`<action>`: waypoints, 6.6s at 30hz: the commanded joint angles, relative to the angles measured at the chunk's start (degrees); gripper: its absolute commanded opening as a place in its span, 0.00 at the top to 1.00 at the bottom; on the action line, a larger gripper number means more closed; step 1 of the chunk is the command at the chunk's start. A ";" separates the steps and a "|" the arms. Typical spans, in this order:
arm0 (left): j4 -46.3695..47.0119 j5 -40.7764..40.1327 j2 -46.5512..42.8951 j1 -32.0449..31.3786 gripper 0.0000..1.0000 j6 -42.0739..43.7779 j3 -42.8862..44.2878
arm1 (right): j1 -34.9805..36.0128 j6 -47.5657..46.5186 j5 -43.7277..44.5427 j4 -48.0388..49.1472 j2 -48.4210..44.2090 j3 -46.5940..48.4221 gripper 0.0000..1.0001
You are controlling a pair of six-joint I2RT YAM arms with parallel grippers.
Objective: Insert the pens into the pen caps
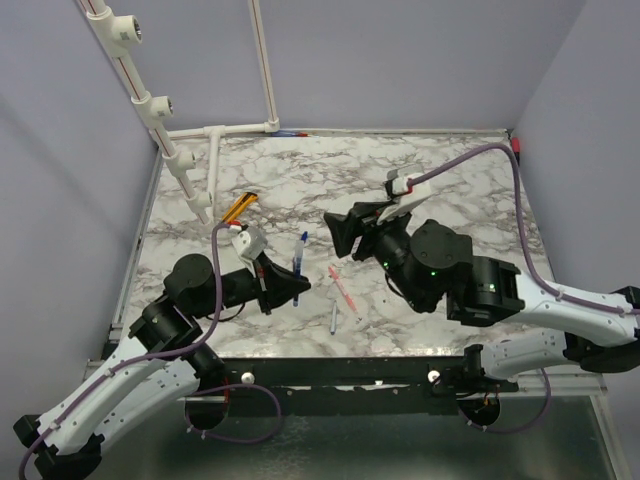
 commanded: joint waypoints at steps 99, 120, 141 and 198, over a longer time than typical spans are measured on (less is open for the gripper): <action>-17.96 -39.26 56.04 6.97 0.49 -11.49 15.37 | -15.02 29.59 -13.99 -37.58 -6.66 -22.20 0.25; -14.29 -40.79 63.76 4.95 0.55 -13.52 12.20 | -15.02 31.06 -15.00 -37.39 -8.48 -24.96 0.24; -13.83 -42.13 58.33 4.57 1.00 -10.67 7.73 | -15.02 30.85 -15.41 -36.19 -8.30 -25.08 0.24; -3.13 6.48 4.43 4.60 1.00 -6.64 3.80 | -14.98 29.15 -39.82 6.40 -4.40 -18.95 0.46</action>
